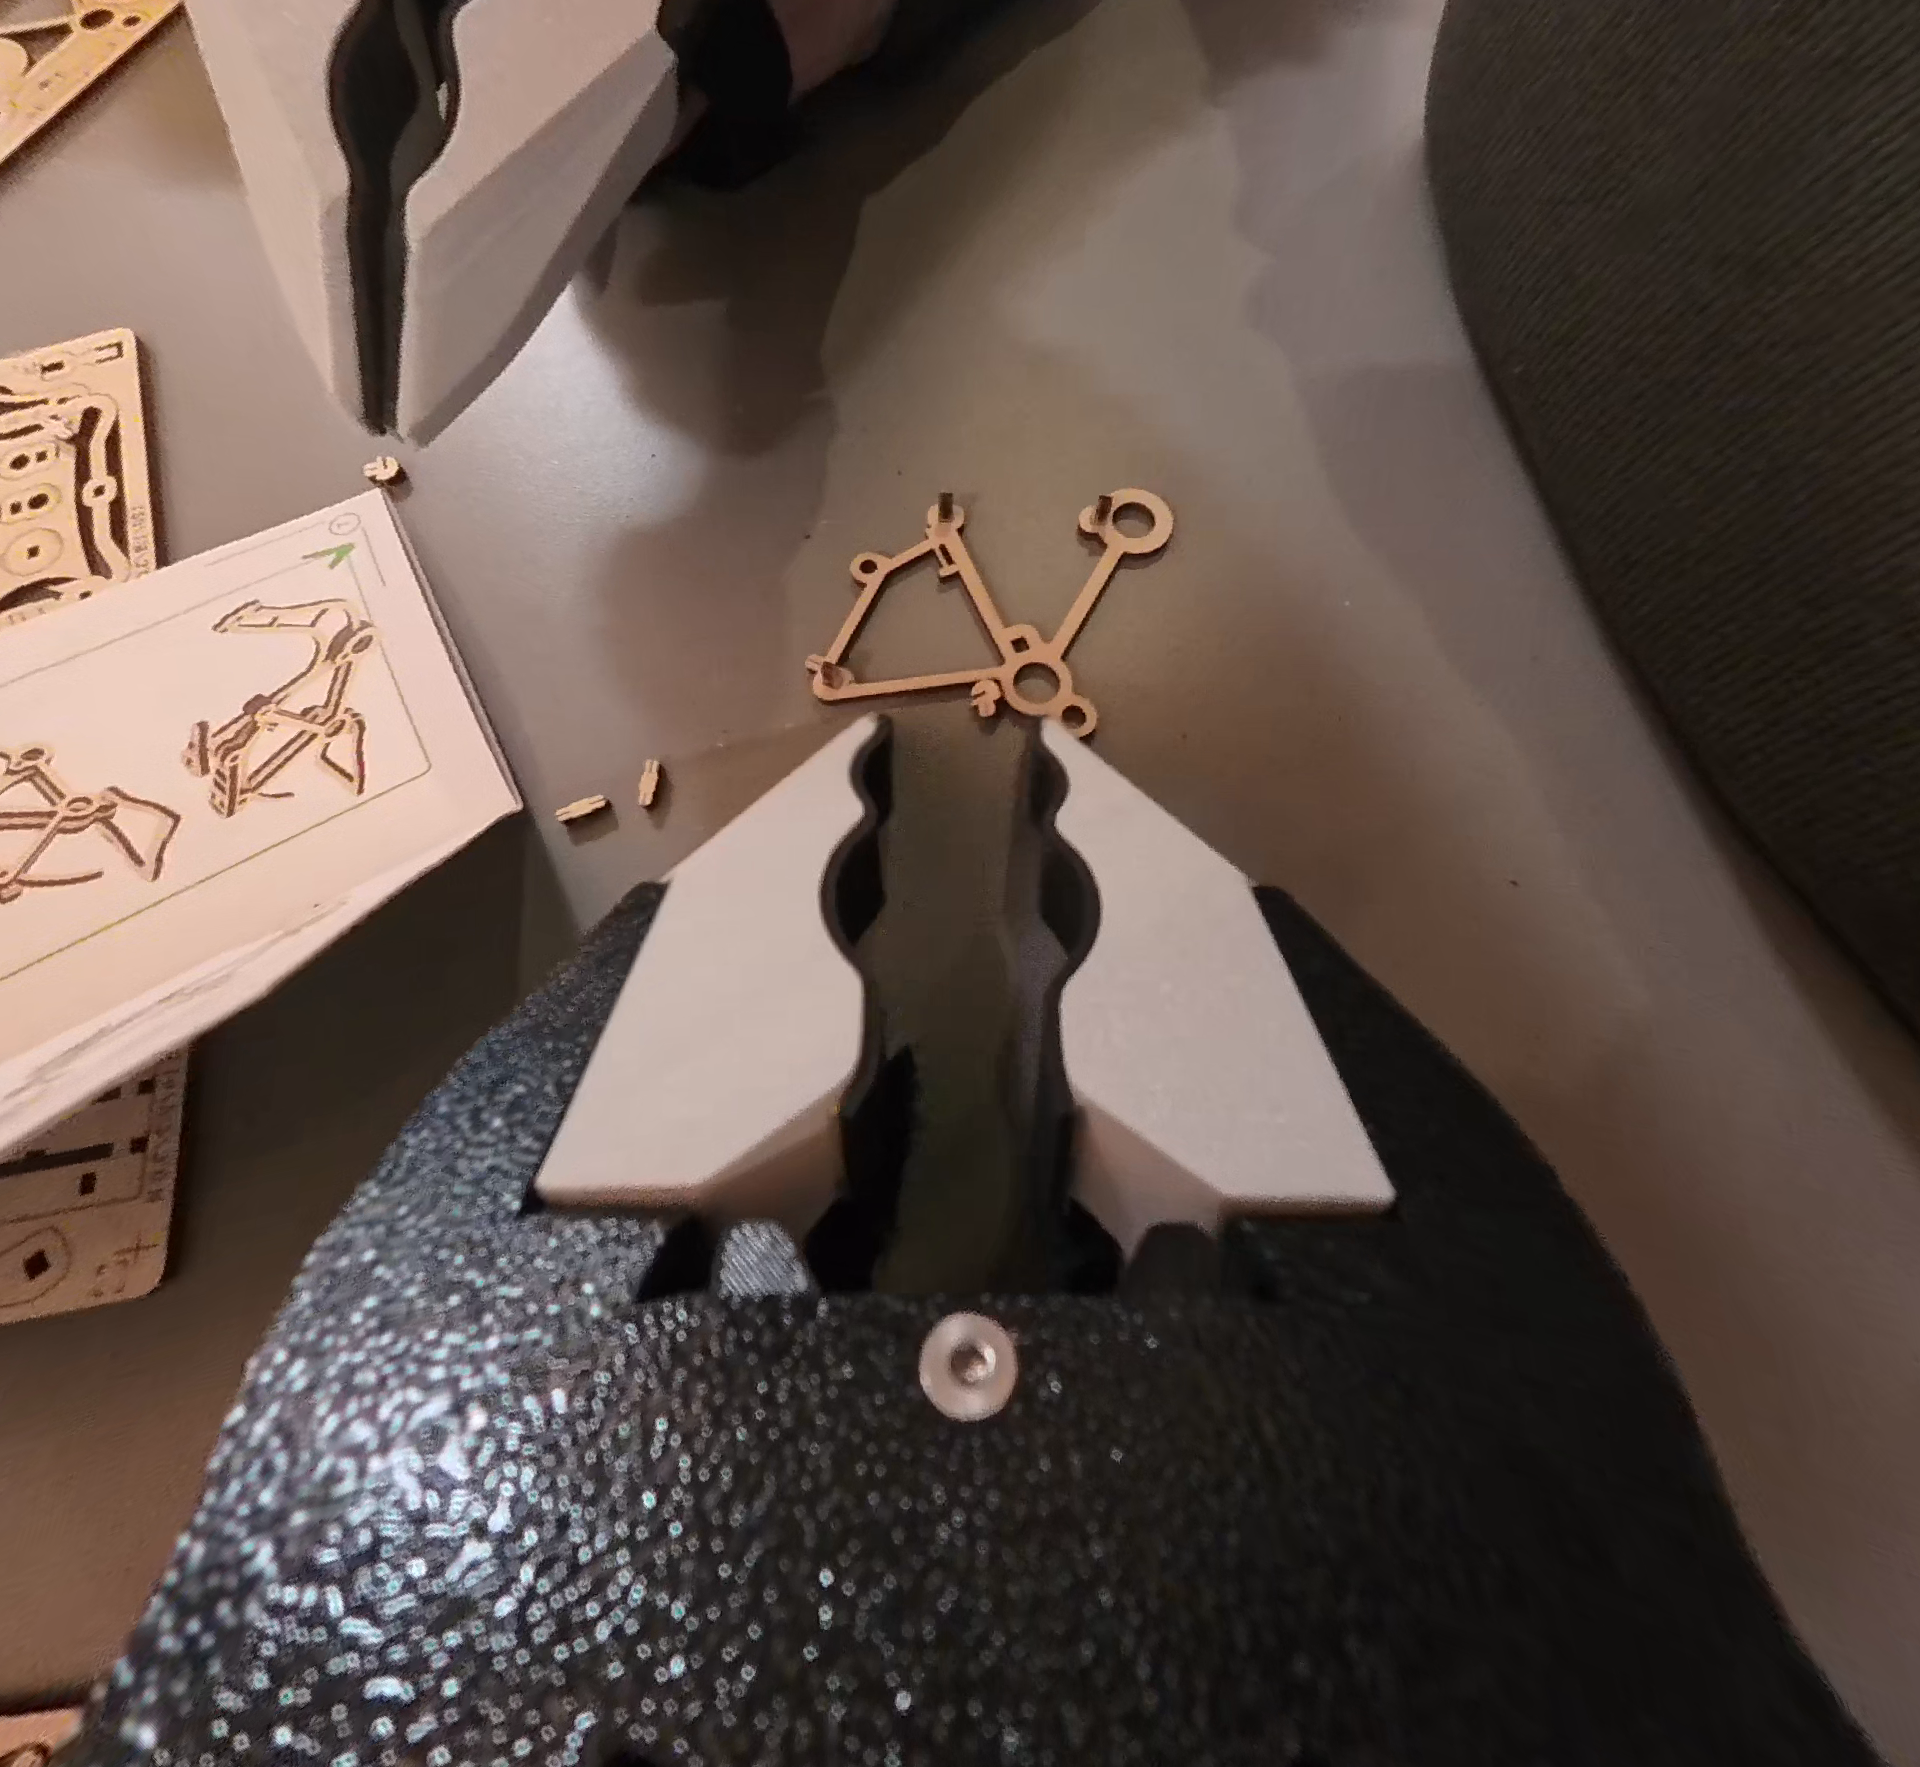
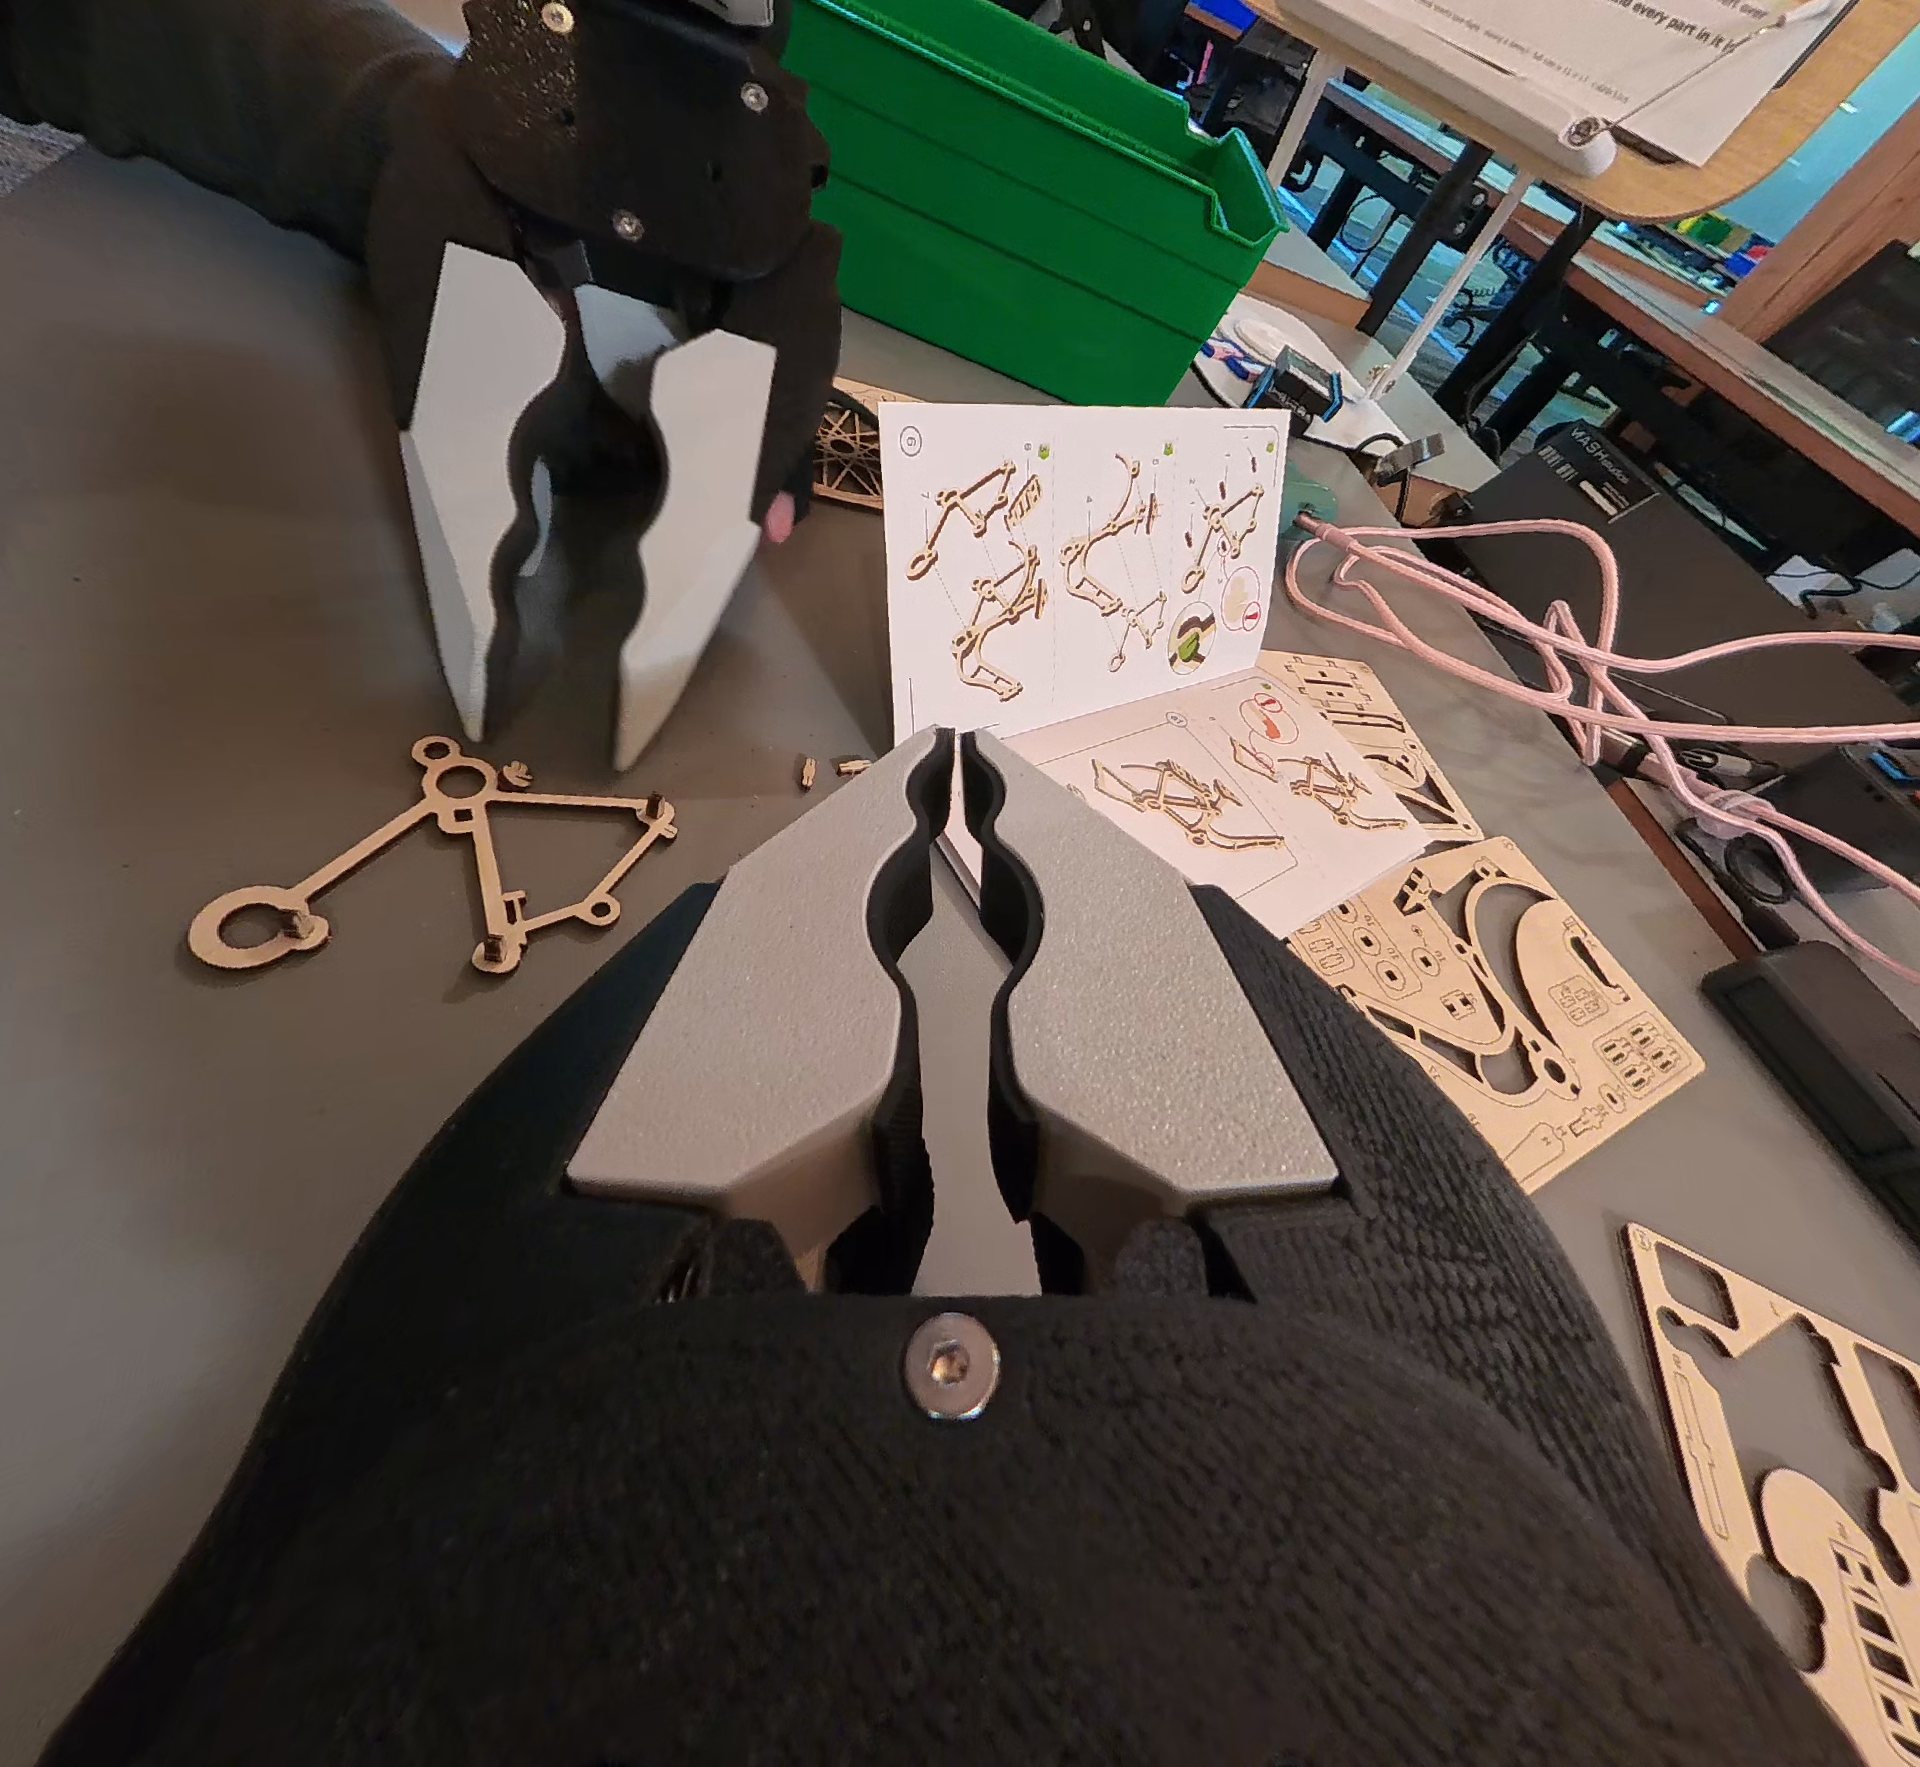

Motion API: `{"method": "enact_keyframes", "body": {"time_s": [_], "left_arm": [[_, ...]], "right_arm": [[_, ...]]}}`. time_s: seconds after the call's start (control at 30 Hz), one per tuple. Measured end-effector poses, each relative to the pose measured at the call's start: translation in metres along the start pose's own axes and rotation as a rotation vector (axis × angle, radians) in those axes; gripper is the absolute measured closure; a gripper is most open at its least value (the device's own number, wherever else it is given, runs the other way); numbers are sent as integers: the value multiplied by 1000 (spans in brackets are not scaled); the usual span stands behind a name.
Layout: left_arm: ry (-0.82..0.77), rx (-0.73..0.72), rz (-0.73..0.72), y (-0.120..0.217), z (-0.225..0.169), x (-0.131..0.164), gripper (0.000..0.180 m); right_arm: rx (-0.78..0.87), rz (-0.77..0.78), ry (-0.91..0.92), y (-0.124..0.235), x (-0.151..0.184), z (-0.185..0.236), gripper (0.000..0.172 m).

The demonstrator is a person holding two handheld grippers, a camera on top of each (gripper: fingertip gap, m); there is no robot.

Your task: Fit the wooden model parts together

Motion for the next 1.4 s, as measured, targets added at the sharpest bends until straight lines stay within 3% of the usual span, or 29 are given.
{"method": "enact_keyframes", "body": {"time_s": [0.03, 0.6, 0.97, 1.2, 1.4], "left_arm": [[4, 2, 2, 0, 0, 0, 153], [41, -30, 16, -8, 4, -5, 133], [91, 76, -38, 0, -6, -6, 162], [56, -13, -2, -6, 2, -6, 158], [76, 15, -9, -1, -1, -4, 150]], "right_arm": [[1, -1, 0, 0, 0, 0, 172], [5, 9, -1, -1, 1, 0, 172], [3, 9, 1, 0, 1, 0, 172], [2, 15, 4, -1, 2, 1, 172], [2, 14, 5, -1, 2, 1, 172]]}}
Point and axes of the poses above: each gripper's, where its closed fingertips meet, y back along the fingers, x out of its underside, z = x × y across the jaws, the point moved 3 cm from there along y, back along the fingers, and after that the axes turned 12 degrees about -y, right-handed, at the moved point
